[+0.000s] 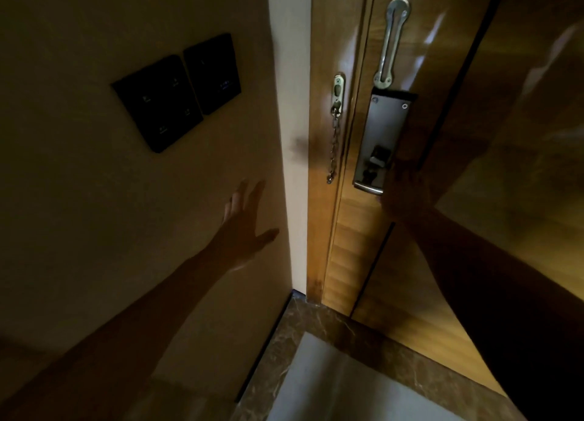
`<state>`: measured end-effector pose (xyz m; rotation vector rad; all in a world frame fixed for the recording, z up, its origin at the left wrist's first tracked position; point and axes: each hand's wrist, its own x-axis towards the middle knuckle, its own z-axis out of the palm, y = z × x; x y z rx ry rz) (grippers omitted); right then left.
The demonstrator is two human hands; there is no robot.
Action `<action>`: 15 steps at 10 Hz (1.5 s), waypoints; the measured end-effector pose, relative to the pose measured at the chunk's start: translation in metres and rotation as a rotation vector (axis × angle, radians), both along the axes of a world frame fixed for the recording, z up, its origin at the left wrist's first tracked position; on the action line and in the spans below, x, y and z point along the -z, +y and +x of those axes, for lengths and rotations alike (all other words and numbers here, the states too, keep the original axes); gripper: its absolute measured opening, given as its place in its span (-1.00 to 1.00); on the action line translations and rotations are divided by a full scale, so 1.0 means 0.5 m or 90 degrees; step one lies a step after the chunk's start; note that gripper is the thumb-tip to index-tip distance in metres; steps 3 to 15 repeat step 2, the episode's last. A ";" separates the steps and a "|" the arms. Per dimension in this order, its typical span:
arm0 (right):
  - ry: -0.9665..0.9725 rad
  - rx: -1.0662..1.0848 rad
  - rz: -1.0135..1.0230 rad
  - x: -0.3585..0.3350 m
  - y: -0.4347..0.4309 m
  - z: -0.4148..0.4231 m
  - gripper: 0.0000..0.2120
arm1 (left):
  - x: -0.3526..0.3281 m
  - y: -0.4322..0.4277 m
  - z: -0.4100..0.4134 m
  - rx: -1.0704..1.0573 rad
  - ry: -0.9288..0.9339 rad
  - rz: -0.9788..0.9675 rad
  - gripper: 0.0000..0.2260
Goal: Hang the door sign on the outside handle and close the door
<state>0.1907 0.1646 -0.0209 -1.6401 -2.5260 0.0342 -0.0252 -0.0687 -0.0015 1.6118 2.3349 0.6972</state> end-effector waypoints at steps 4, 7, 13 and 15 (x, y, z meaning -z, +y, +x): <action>-0.083 -0.026 0.053 -0.053 -0.067 0.021 -0.24 | -0.029 -0.007 0.017 0.077 0.032 0.043 -0.19; -0.083 -0.026 0.053 -0.053 -0.067 0.021 -0.24 | -0.029 -0.007 0.017 0.077 0.032 0.043 -0.19; -0.083 -0.026 0.053 -0.053 -0.067 0.021 -0.24 | -0.029 -0.007 0.017 0.077 0.032 0.043 -0.19; -0.083 -0.026 0.053 -0.053 -0.067 0.021 -0.24 | -0.029 -0.007 0.017 0.077 0.032 0.043 -0.19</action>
